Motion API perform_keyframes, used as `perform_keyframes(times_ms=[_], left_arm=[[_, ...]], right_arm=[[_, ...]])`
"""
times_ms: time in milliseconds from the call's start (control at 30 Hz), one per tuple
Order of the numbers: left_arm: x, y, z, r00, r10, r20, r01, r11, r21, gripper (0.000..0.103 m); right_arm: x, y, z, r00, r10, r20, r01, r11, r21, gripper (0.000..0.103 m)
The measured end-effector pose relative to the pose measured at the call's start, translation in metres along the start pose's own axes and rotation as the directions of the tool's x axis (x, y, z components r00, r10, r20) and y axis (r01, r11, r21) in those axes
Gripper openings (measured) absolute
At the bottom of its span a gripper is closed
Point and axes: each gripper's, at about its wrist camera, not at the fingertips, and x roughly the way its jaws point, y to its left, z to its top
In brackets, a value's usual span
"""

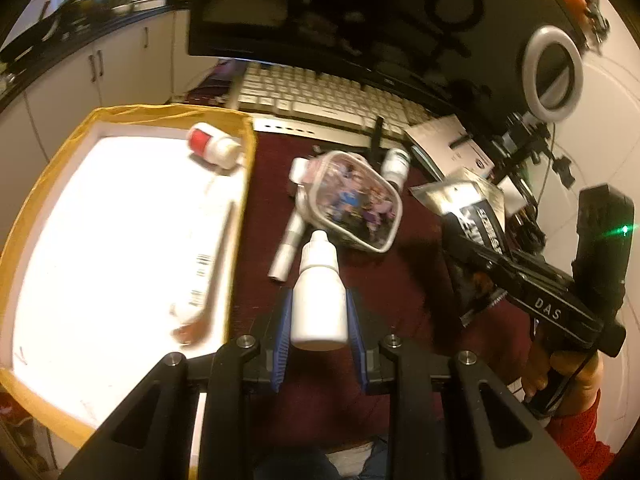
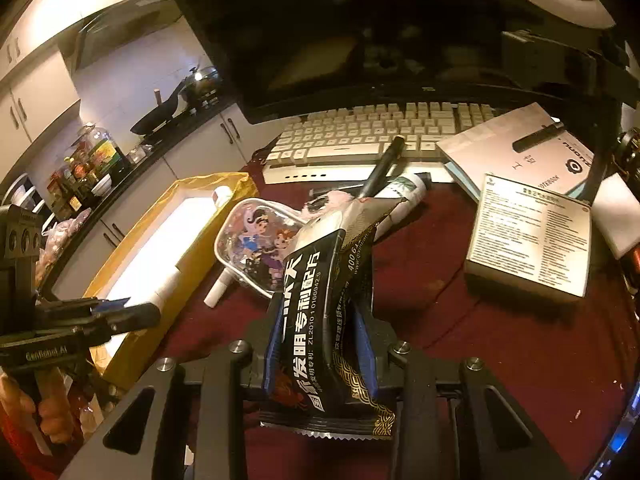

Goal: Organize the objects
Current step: 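Grasp the black snack packet with the right tool, then place the dropper bottle in the tray with the left tool while the right tool drops the snack packet there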

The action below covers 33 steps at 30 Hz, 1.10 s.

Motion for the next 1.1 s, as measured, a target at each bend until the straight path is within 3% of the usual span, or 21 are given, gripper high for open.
perform_keyframes(times_ms=[367, 800, 1100], left_arm=[[-0.027, 0.048, 0.002, 0.997, 0.068, 0.047, -0.064, 0.993, -0.098, 0.026], [-0.041, 0.091, -0.028, 0.988, 0.155, 0.004, -0.153, 0.977, -0.145, 0.026], [-0.035, 0.093, -0.042, 0.991, 0.132, -0.031, -0.135, 0.981, -0.142, 0.026]], right_arm=[[0.006, 0.026, 0.007, 0.999, 0.033, -0.009, -0.034, 0.998, -0.059, 0.036], [0.02, 0.061, 0.012, 0.996, 0.079, -0.033, -0.082, 0.989, -0.124, 0.036], [0.026, 0.093, 0.024, 0.993, 0.113, -0.036, -0.118, 0.975, -0.188, 0.036]])
